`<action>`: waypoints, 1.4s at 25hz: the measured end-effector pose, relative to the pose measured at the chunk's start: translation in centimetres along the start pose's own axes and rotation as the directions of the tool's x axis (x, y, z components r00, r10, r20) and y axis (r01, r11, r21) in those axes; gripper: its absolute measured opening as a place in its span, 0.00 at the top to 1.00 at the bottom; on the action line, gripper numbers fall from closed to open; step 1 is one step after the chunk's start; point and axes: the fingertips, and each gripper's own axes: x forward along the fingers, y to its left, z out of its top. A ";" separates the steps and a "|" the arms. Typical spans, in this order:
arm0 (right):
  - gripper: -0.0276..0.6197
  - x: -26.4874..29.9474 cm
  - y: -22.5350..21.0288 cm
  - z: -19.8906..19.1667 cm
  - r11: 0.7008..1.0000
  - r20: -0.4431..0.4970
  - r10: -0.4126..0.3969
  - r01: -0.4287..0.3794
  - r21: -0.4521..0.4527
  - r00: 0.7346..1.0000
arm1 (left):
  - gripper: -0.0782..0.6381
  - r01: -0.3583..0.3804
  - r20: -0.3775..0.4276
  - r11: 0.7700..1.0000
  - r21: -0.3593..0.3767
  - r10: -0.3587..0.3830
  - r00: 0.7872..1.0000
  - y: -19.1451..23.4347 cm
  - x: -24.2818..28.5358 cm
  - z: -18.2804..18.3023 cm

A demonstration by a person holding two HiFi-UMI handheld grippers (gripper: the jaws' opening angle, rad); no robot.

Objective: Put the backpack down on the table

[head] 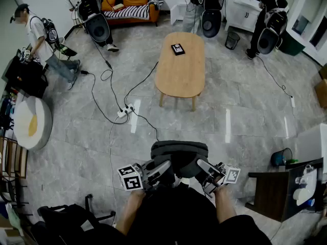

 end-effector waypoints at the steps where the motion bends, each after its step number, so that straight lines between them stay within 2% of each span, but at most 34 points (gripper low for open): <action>1: 0.90 -0.6 -0.3 0.2 1.000 -0.001 -0.003 0.003 -0.008 1.000 | 0.83 0.002 0.003 1.000 0.004 -0.002 1.000 -0.1 0.1 -0.2; 6: 0.90 -1.3 0.5 0.8 1.000 -0.010 -0.006 0.006 -0.014 1.000 | 0.83 0.014 0.011 1.000 0.017 -0.014 1.000 -1.2 0.9 -0.3; 11: 0.90 -1.5 1.1 2.0 0.999 0.064 0.017 -0.019 0.025 0.998 | 0.83 0.025 -0.022 0.999 0.045 -0.024 0.999 -1.5 1.8 -0.6; 14: 0.89 -1.8 0.9 1.9 0.999 0.075 0.016 -0.018 0.035 0.997 | 0.83 0.028 -0.031 0.998 0.048 -0.027 0.999 -1.4 1.8 -0.7; 23: 0.89 -1.2 0.6 0.5 0.998 0.067 0.000 -0.004 0.065 0.998 | 0.83 0.041 -0.057 0.999 0.024 -0.040 0.998 -0.9 0.4 -0.9; 30: 0.89 0.9 0.1 0.3 0.996 0.084 0.024 -0.031 0.080 0.996 | 0.83 0.063 -0.066 0.998 0.016 -0.061 0.996 0.1 -0.9 0.7; 35: 0.89 2.1 -0.1 0.4 0.998 0.105 0.021 -0.027 0.055 0.994 | 0.83 0.088 -0.090 0.996 0.025 -0.085 0.992 0.5 -1.5 1.7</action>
